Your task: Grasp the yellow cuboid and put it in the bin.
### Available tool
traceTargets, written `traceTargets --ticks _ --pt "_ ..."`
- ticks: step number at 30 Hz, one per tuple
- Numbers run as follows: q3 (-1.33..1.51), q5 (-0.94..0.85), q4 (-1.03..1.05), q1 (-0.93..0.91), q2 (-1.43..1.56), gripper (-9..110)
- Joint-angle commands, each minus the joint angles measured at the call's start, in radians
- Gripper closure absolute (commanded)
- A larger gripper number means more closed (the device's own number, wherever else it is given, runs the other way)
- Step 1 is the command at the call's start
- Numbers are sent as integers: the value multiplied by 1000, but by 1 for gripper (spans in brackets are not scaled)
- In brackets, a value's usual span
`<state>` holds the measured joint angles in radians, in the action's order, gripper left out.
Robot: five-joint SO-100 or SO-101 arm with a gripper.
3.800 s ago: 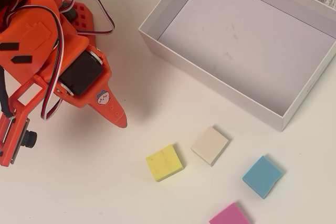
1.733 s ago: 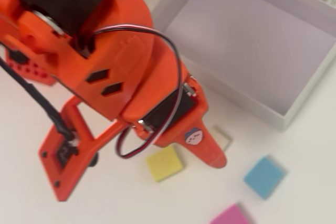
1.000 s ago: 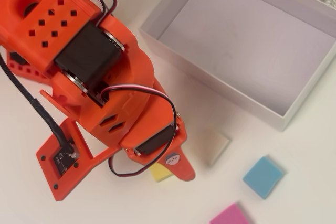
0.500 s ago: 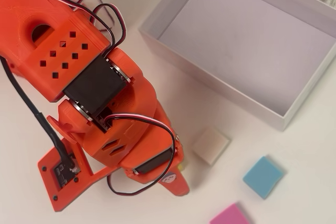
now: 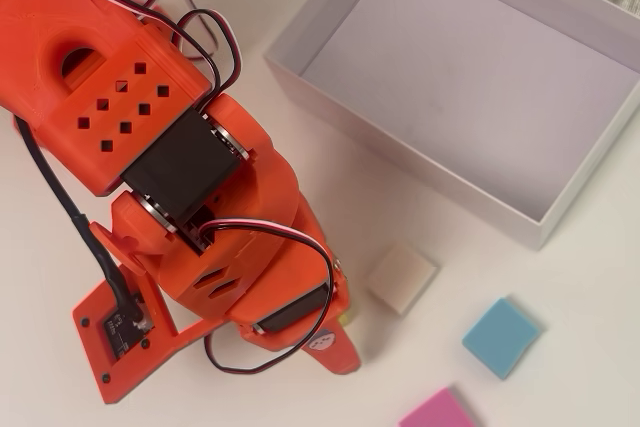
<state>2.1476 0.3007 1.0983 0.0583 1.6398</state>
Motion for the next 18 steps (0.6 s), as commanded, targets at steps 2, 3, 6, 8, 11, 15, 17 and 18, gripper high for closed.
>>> traceTargets --ticks 2,3,6,8,11,15,17,18 --pt "3 -15 -31 -51 -31 78" --pt "3 -17 -31 -60 -31 78" --pt "9 -17 -32 -66 -29 78" --pt "9 -15 -29 -60 -31 78" --pt "9 -8 -29 -63 -35 78" --pt "9 -9 -28 -63 -38 78" --pt "9 -11 -28 -60 -38 78" --pt "9 -15 -28 -60 -38 78"
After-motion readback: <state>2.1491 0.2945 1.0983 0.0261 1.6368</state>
